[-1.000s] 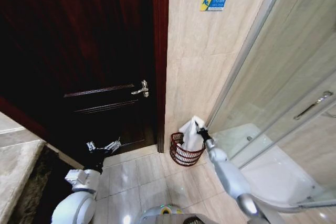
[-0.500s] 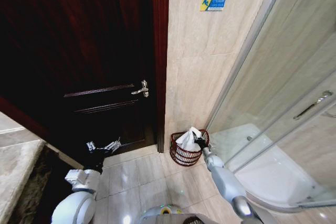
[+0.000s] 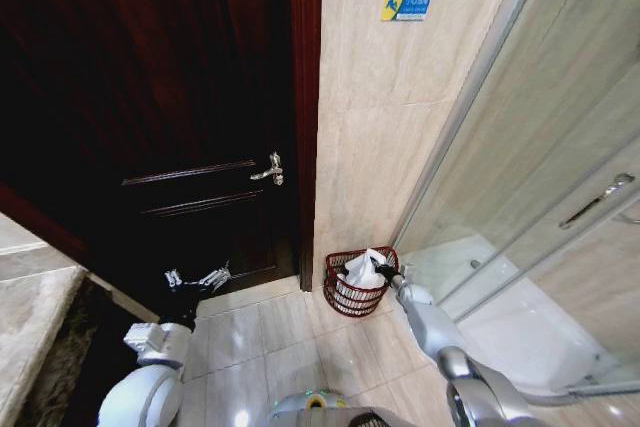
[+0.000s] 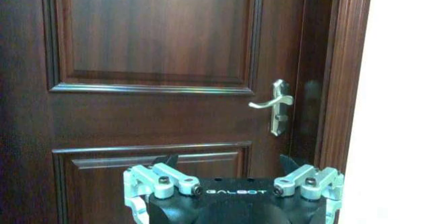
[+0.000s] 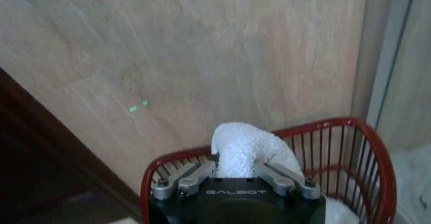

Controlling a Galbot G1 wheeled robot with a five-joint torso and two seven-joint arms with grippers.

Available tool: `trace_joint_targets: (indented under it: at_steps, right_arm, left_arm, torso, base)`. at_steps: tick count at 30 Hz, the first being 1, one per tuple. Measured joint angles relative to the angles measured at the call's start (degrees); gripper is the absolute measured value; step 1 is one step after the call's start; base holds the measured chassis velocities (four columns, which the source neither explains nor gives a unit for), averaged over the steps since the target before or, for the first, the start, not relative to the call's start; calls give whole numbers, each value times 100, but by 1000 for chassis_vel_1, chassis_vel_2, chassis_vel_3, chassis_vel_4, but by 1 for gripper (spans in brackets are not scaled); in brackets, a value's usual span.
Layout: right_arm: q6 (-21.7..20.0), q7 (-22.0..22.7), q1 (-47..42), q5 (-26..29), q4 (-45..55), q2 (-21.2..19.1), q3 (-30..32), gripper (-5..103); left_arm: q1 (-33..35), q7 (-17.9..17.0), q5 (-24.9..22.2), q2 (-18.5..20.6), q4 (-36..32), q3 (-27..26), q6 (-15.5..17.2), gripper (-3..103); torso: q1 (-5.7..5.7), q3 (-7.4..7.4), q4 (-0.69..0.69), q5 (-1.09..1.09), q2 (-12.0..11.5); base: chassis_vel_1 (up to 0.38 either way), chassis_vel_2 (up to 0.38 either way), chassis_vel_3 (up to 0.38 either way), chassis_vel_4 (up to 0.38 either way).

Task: Discard the used towel into the hamper.

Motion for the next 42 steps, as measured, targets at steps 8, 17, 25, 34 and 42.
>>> trace_joint_targets:
  at_steps: [8, 17, 25, 34, 42]
  right_arm:
    - [-72, 301, 352, -411, -339, 13, 8, 16]
    - [-3, 359, 325, -611, -297, -17, 68, 48]
    - [178, 437, 290, -1170, -271, 77, 129, 81]
    - [267, 344, 190, -1387, -165, 66, 99, 100]
    - [367, 301, -19, -1234, 61, 27, 140, 100]
  left_arm:
    - [0, 0, 0, 0, 0, 0, 0, 98]
    - [0, 0, 0, 0, 0, 0, 0, 98]
    - [0, 0, 0, 0, 0, 0, 0, 98]
    - [0, 0, 0, 0, 0, 0, 0, 98]
    - [0, 0, 0, 0, 0, 0, 0, 98]
  torso:
    - [0, 0, 0, 0, 0]
    - [0, 0, 0, 1, 0]
    - [0, 0, 0, 0, 0]
    - [0, 0, 0, 0, 0]
    - [0, 0, 0, 0, 0]
  base:
    - [0, 0, 0, 0]
    - [0, 0, 0, 0]
    - [0, 0, 0, 0]
    - [0, 0, 0, 0]
    - [0, 0, 0, 0]
